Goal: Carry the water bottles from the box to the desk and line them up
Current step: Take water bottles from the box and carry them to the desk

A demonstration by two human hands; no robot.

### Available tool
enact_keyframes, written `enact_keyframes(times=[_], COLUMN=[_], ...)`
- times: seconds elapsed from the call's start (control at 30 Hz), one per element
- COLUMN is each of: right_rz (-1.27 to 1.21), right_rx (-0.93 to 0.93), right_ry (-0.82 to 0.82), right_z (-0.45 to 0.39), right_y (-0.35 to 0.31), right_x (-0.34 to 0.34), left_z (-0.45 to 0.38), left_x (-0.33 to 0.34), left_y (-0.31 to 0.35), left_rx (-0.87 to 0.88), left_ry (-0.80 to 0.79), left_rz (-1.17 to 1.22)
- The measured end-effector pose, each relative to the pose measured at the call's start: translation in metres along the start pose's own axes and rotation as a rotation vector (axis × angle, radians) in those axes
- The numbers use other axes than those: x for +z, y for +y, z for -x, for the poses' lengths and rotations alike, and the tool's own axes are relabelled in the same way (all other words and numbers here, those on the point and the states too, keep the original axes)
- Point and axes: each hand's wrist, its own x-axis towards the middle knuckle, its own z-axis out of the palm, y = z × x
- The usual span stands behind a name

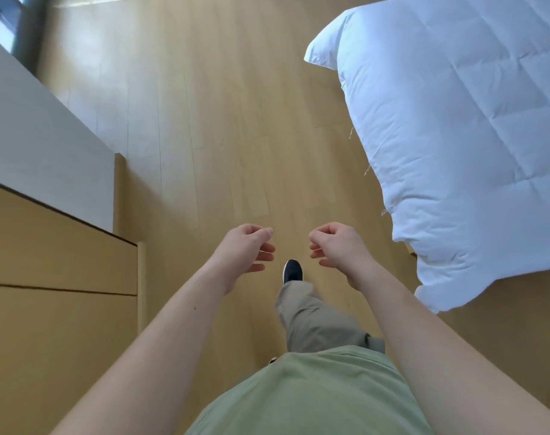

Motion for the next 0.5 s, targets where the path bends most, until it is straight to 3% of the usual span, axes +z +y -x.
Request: enact_keyframes(times=[0.5], right_rz=[0.011], right_rx=[-0.044], right_ry=[-0.048], right_z=[-0.201], right_y=[-0.188], right_x=[-0.018], left_z=[-0.163], left_x=[-0.056], left_y=[0.181], left_rx=[-0.031], left_ry=[0.105], left_rz=[0.036])
